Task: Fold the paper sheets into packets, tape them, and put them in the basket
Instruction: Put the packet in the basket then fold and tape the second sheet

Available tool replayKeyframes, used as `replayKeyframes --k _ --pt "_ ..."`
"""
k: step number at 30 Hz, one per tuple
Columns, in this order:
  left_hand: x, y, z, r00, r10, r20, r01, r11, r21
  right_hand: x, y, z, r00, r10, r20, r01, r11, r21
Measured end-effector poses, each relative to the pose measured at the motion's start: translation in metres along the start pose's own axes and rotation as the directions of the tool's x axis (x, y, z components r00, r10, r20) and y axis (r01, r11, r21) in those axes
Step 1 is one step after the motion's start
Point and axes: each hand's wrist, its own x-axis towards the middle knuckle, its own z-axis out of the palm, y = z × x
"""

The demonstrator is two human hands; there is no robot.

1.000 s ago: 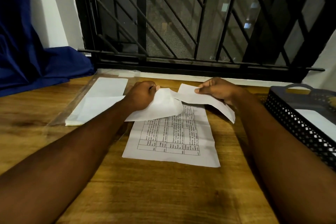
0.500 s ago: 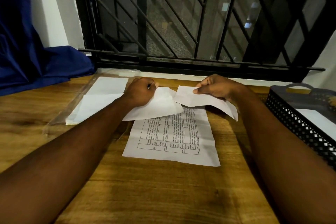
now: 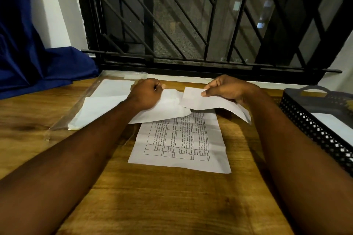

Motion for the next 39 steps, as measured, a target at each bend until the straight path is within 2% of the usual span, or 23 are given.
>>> replayKeyframes --k 3,11,18,25,30,35,39 --pt "0.001 -0.002 0.0 1.0 -0.002 -0.008 0.002 1.0 0.015 0.001 -0.002 -0.002 0.998 -0.005 -0.062 0.003 1.0 -0.028" --pt "0.002 -0.004 0.0 0.999 -0.028 0.018 0.027 0.998 0.054 -0.006 -0.005 -0.003 0.996 -0.008 0.09 0.006 1.0 0.022" --pt "0.0 -0.001 0.001 0.999 -0.033 0.025 0.032 0.998 0.044 -0.005 -0.009 0.009 0.984 0.05 0.172 -0.069 0.992 0.107" --pt "0.0 0.0 0.002 1.0 0.016 0.011 -0.016 1.0 0.008 0.0 -0.017 0.022 0.984 0.097 0.153 -0.11 0.991 0.081" --pt "-0.002 0.004 0.001 0.999 0.047 -0.008 -0.046 0.999 0.015 0.004 -0.014 0.02 0.996 0.06 0.064 -0.054 0.995 -0.089" --pt "-0.001 0.004 0.001 0.995 0.1 0.005 -0.1 0.994 -0.042 0.004 -0.015 0.019 0.999 0.009 0.036 -0.004 0.992 -0.123" --pt "-0.002 0.008 0.004 0.984 0.175 0.021 -0.175 0.984 0.027 0.002 -0.024 0.022 0.993 -0.111 0.027 0.113 0.982 -0.15"
